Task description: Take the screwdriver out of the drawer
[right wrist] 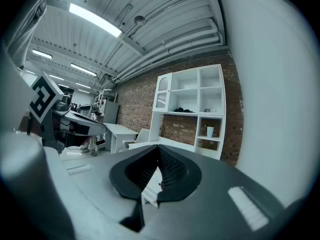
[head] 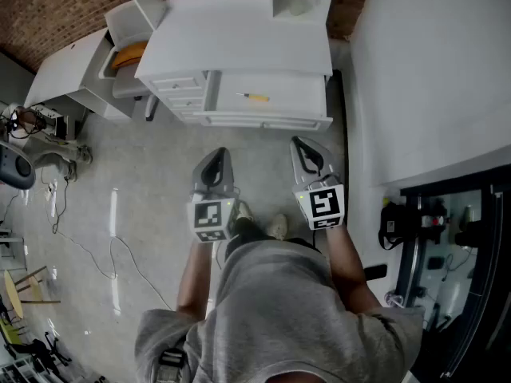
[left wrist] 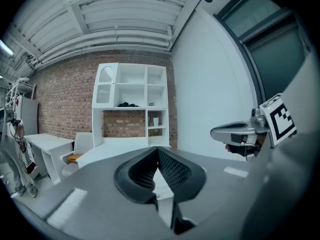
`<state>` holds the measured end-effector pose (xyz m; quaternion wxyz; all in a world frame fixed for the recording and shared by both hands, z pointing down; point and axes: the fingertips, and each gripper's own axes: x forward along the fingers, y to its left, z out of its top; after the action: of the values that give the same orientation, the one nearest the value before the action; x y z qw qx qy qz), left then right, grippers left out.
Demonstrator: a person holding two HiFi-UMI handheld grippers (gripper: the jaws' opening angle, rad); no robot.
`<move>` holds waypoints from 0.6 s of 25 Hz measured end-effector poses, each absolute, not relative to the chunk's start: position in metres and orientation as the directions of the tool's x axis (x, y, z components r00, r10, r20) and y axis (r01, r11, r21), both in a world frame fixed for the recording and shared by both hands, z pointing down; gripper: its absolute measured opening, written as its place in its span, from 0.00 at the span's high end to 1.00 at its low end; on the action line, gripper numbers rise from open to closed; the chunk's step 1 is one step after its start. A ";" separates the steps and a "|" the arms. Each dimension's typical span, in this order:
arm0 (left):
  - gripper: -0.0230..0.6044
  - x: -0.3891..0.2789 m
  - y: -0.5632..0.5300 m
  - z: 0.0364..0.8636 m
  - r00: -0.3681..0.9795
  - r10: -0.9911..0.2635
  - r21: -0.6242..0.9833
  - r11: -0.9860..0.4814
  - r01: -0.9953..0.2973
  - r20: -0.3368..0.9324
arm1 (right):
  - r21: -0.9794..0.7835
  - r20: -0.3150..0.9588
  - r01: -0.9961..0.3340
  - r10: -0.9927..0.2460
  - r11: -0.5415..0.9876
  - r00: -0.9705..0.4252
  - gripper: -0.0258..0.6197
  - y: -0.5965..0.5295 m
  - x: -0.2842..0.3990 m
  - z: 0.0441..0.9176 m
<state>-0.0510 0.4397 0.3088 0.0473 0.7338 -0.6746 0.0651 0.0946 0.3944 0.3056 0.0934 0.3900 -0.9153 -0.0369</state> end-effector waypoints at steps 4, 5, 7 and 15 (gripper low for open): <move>0.94 -0.046 0.436 0.310 0.082 -0.984 -0.020 -0.086 -0.996 0.159 | 0.136 0.141 -0.709 -0.721 0.692 -0.678 0.96 0.391 0.097 0.303; 0.94 -0.046 0.435 0.309 0.082 -0.984 -0.021 -0.086 -0.996 0.159 | 0.134 0.142 -0.708 -0.721 0.693 -0.679 0.96 0.389 0.097 0.303; 0.94 -0.046 0.433 0.309 0.078 -0.984 -0.024 -0.083 -0.996 0.159 | 0.128 0.137 -0.708 -0.720 0.694 -0.680 0.96 0.386 0.098 0.301; 0.94 -0.043 0.426 0.305 0.057 -0.987 -0.030 -0.063 -0.998 0.150 | 0.136 0.148 -0.693 -0.706 0.708 -0.692 0.95 0.376 0.103 0.303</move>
<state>-0.0428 0.4261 0.3055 0.0407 0.7260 -0.6834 0.0649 0.1031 0.3762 0.3032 0.0951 0.3807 -0.9191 -0.0346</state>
